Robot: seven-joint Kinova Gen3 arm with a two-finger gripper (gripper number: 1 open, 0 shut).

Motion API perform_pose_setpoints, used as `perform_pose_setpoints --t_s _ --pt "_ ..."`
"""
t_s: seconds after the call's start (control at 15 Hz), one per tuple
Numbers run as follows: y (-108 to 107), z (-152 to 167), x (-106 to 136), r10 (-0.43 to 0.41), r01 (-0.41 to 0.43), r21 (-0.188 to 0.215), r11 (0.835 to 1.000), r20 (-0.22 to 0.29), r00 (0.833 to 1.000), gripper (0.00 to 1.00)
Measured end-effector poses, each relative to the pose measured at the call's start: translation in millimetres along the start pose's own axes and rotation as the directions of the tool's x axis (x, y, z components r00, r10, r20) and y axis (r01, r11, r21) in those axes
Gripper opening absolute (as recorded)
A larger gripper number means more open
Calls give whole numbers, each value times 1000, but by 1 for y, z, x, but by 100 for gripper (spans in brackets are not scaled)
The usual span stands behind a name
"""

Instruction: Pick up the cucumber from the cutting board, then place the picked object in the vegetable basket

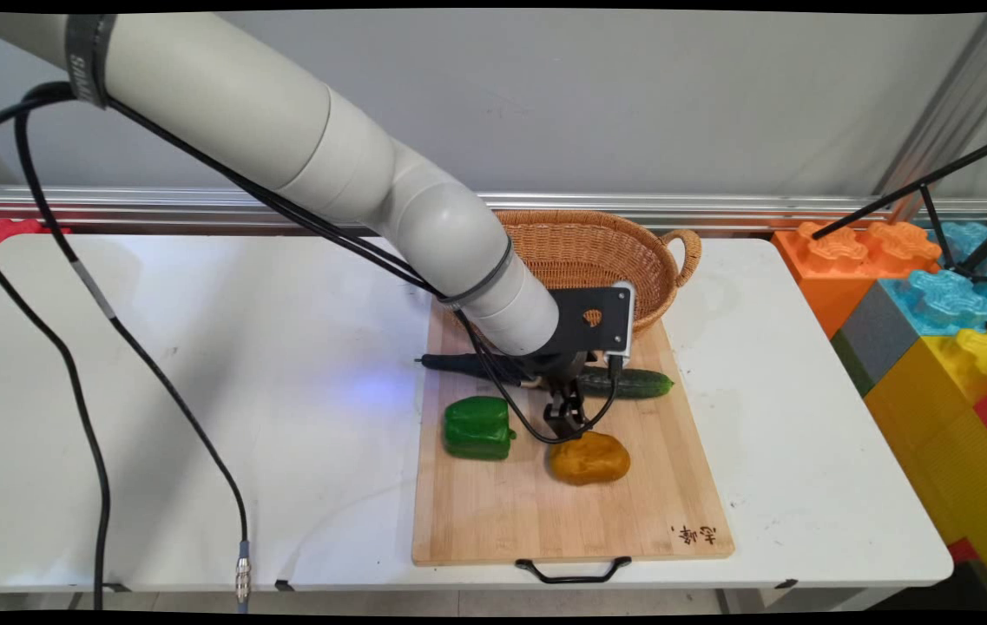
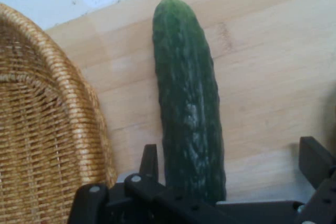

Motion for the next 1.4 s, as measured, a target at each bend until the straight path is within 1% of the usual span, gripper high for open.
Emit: perform_pose_setpoints --t_s 0.27,0.33,0.6,0.93,1.2,1.4 --pt "4 8 1 8 -8 13 1000 1 1000 100" --pt "6 9 1 10 -10 16 1000 2 1000 0" --pt "8 11 3 17 -17 21 1000 -2 1000 0" --pt "10 6 3 14 -14 27 1000 -3 1000 0" --pt "6 -10 8 22 -21 34 999 -18 1000 0" --pt "3 -32 15 32 -30 32 999 -37 999 0"
